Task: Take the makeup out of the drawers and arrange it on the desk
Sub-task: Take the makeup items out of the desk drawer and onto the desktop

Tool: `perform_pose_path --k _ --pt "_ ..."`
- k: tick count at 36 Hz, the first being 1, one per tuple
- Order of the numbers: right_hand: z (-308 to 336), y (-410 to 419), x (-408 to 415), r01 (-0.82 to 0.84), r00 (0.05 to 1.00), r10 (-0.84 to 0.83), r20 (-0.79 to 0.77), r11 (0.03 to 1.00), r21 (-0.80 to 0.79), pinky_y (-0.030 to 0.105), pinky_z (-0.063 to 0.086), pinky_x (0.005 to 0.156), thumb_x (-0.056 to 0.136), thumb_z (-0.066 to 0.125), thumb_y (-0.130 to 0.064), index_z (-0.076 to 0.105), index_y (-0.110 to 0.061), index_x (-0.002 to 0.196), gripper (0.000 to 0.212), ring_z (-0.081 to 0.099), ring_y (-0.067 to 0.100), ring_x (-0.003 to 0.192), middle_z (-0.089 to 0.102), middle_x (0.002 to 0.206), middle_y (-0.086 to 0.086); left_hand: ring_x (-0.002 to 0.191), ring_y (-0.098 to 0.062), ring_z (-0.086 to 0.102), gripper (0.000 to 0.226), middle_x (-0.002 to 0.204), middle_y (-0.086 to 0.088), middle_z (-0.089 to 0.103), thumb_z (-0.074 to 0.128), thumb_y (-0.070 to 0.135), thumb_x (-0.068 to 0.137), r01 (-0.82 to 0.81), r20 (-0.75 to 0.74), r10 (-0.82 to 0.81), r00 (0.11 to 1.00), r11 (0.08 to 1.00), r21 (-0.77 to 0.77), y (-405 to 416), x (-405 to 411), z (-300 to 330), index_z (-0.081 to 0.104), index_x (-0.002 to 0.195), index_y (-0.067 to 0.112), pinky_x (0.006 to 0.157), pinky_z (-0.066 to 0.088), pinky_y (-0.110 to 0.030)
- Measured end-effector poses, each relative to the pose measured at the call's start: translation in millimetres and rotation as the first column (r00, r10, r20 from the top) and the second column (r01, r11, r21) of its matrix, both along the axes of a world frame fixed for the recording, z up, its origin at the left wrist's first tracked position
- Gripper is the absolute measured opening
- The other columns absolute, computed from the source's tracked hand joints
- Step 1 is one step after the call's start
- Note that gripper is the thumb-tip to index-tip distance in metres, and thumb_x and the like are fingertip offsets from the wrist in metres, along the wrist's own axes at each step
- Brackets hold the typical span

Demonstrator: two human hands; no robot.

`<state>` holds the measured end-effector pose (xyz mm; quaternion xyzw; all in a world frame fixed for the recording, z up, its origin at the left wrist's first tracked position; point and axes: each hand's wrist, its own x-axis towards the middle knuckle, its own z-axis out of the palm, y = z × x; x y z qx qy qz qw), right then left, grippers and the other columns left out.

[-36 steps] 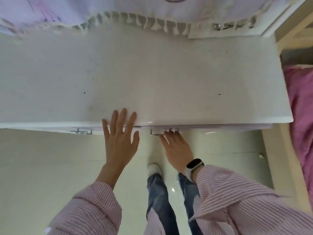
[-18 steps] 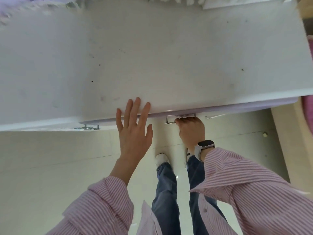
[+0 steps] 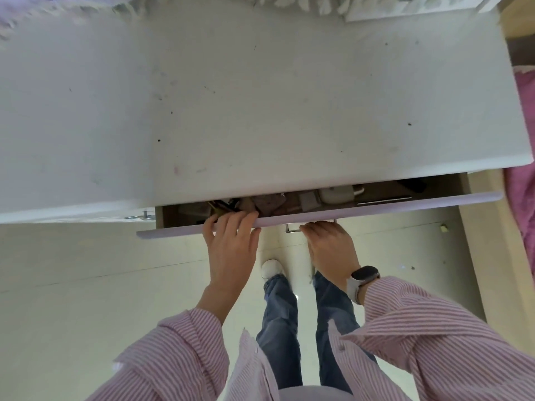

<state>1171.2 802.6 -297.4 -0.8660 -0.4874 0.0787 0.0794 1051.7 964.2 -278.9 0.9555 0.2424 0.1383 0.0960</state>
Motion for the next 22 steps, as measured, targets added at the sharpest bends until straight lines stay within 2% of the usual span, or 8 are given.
perform_pose_path --k 3,6,9,12,15,18,22 --pt "14.3 -14.2 -6.0 -0.058 0.998 0.06 -0.006 0.984 0.171 0.037 0.054 0.077 0.065 0.077 -0.005 0.069 -0.01 0.095 0.032 0.066 0.025 0.084 0.07 0.092 0.006 0.088 -0.019 0.054 0.021 0.092 -0.004 0.068 0.053 0.025 0.087 0.031 0.031 -0.031 0.999 1.0 0.0 2.9 3.2 0.6 0.065 0.098 0.012 0.087 0.034 -0.036" --pt "30.5 -15.9 -3.0 -0.06 0.995 0.036 0.093 0.962 0.268 0.038 0.047 0.082 0.076 0.065 -0.009 0.057 -0.013 0.106 0.032 0.057 0.025 0.092 0.064 0.098 0.008 0.084 -0.022 0.06 0.022 0.09 -0.004 0.068 0.052 0.026 0.087 0.04 0.023 -0.04 0.999 0.999 -0.005 4.4 3.2 1.9 0.066 0.095 0.012 0.084 0.034 -0.034" --pt "35.7 -8.6 11.0 0.005 0.985 -0.042 0.169 0.977 0.212 0.04 0.04 0.087 0.082 0.054 -0.014 0.052 -0.014 0.111 0.029 0.051 0.025 0.097 0.059 0.105 0.009 0.082 -0.023 0.062 0.024 0.088 -0.003 0.068 0.049 0.028 0.086 0.025 -0.022 -0.026 0.999 0.999 -0.031 4.8 5.0 5.1 0.066 0.092 0.012 0.083 0.033 -0.033" --pt "32.6 -4.7 24.9 0.076 0.975 -0.098 0.197 0.99 0.119 0.04 0.046 0.082 0.075 0.07 -0.011 0.06 -0.011 0.102 0.028 0.06 0.027 0.084 0.064 0.094 0.008 0.078 -0.024 0.062 0.018 0.084 -0.003 0.067 0.055 0.025 0.083 0.006 -0.047 -0.008 0.999 0.998 -0.056 3.5 6.8 8.6 0.065 0.089 0.011 0.081 0.031 -0.032" --pt "32.1 -3.4 29.2 0.093 0.974 -0.115 0.193 0.988 0.12 0.035 0.048 0.072 0.068 0.077 -0.006 0.062 -0.011 0.089 0.026 0.059 0.025 0.071 0.063 0.079 0.005 0.072 -0.026 0.06 0.012 0.078 -0.004 0.064 0.065 0.019 0.077 -0.011 -0.045 0.008 0.999 0.998 -0.062 3.9 8.3 11.9 0.065 0.086 0.011 0.079 0.03 -0.032" --pt "35.3 -1.5 28.0 0.13 0.977 -0.15 0.152 0.983 0.133 0.033 0.048 0.071 0.065 0.08 -0.003 0.063 -0.011 0.083 0.026 0.059 0.024 0.069 0.062 0.075 0.003 0.07 -0.027 0.059 0.02 0.075 -0.005 0.063 0.078 0.01 0.07 -0.019 -0.073 0.011 0.997 0.993 -0.113 3.6 9.5 17.6 0.065 0.084 0.01 0.077 0.028 -0.032" --pt "37.8 -8.3 22.2 0.125 0.981 -0.138 0.135 0.987 0.102 0.033 0.043 0.072 0.062 0.08 -0.002 0.063 -0.012 0.081 0.028 0.059 0.023 0.071 0.062 0.075 0.002 0.07 -0.027 0.06 0.026 0.074 -0.004 0.062 0.083 0.009 0.063 -0.033 -0.113 0.016 0.993 0.987 -0.154 -4.2 3.6 23.5 0.065 0.081 0.011 0.075 0.027 -0.03"
